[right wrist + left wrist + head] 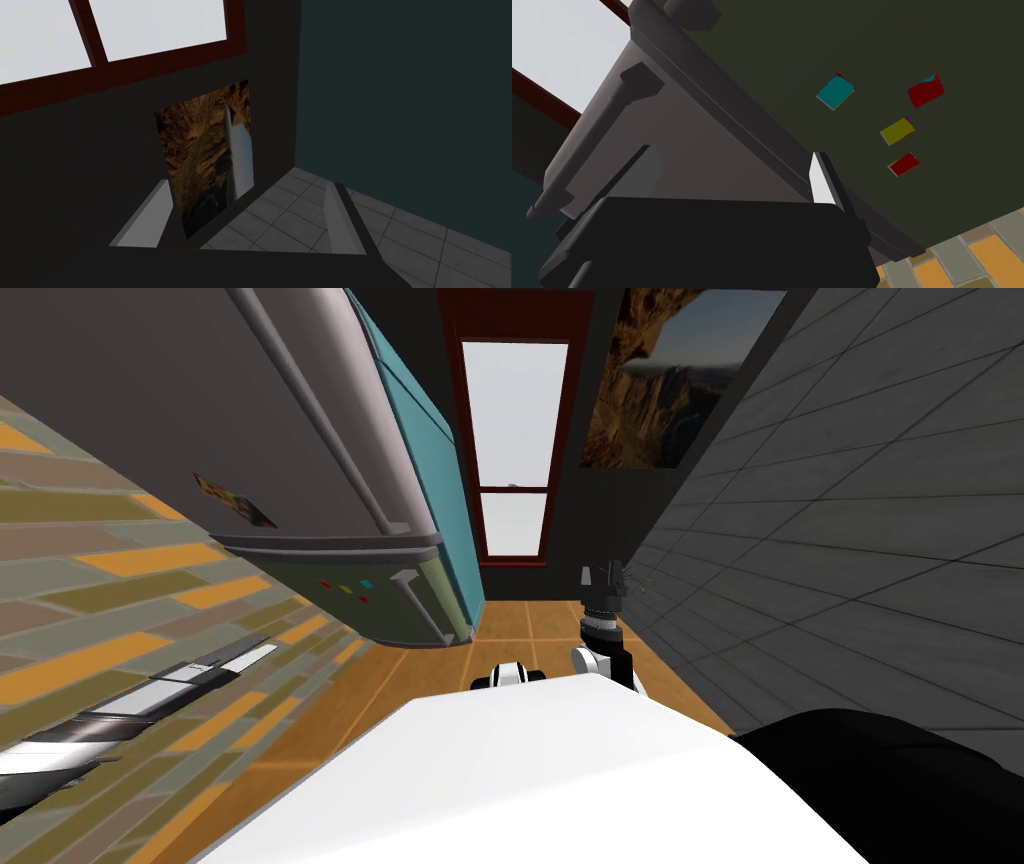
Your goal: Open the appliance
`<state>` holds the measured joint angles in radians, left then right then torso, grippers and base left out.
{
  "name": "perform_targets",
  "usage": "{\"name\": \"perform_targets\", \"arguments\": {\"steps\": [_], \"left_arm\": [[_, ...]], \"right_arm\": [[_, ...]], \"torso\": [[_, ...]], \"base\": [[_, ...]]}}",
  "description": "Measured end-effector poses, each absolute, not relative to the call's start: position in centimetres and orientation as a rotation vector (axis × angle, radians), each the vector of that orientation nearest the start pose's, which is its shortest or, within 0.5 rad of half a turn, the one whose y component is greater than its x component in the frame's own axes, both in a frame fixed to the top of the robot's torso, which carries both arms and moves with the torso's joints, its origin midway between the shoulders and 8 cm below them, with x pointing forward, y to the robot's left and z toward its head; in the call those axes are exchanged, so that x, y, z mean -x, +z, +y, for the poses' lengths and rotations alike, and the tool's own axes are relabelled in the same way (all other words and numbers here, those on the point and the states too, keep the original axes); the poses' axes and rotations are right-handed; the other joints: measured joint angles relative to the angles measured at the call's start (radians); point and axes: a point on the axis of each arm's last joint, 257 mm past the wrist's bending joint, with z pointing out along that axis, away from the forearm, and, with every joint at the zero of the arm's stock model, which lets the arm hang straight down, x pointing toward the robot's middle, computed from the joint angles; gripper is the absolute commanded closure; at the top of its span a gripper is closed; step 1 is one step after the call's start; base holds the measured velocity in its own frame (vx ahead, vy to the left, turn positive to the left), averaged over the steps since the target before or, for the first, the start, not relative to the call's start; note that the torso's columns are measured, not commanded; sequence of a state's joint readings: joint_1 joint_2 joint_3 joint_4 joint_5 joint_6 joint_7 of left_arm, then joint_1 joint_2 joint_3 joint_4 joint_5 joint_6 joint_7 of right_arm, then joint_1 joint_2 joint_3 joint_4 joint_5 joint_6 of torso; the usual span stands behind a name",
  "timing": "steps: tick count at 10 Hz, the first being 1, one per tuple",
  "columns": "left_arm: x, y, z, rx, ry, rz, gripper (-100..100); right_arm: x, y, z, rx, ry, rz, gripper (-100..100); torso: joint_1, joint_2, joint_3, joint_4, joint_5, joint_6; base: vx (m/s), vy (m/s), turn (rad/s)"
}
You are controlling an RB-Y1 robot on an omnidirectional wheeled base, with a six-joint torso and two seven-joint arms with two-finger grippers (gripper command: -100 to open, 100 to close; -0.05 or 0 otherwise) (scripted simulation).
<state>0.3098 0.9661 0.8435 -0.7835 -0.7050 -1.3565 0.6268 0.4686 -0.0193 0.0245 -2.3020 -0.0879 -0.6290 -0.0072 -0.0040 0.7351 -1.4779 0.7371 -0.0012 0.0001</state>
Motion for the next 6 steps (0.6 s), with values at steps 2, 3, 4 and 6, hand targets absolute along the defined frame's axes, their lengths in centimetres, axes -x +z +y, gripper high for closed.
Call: {"name": "perform_targets", "arguments": {"steps": [2,3,4,6], "left_arm": [[-28.3,-10.8,66.2,0.447,-0.663,1.549,-100],[-28.6,-11.4,66.2,0.448,-0.652,1.55,-100],[-28.8,-12.0,66.2,0.449,-0.639,1.552,-100],[-29.2,-13.1,66.1,0.447,-0.615,1.557,-100]], "right_arm": [[-31.6,6.6,-27.4,-0.56,1.435,0.443,0],[-31.6,6.6,-27.4,-0.56,1.435,0.443,0],[-31.6,6.6,-27.4,-0.56,1.435,0.443,0],[-31.6,6.6,-27.4,-0.56,1.435,0.443,0]], "torso": [[0.006,0.004,0.003,0.001,0.002,0.0],[0.006,0.003,0.002,0.001,0.002,0.0],[0.005,0.004,0.002,0.001,0.002,0.0],[0.003,0.003,0.002,0.001,0.001,0.0]], "base": [[0.097,-0.058,-0.082],[0.096,-0.049,-0.069],[0.087,-0.059,-0.094],[0.096,-0.06,-0.069]]}}
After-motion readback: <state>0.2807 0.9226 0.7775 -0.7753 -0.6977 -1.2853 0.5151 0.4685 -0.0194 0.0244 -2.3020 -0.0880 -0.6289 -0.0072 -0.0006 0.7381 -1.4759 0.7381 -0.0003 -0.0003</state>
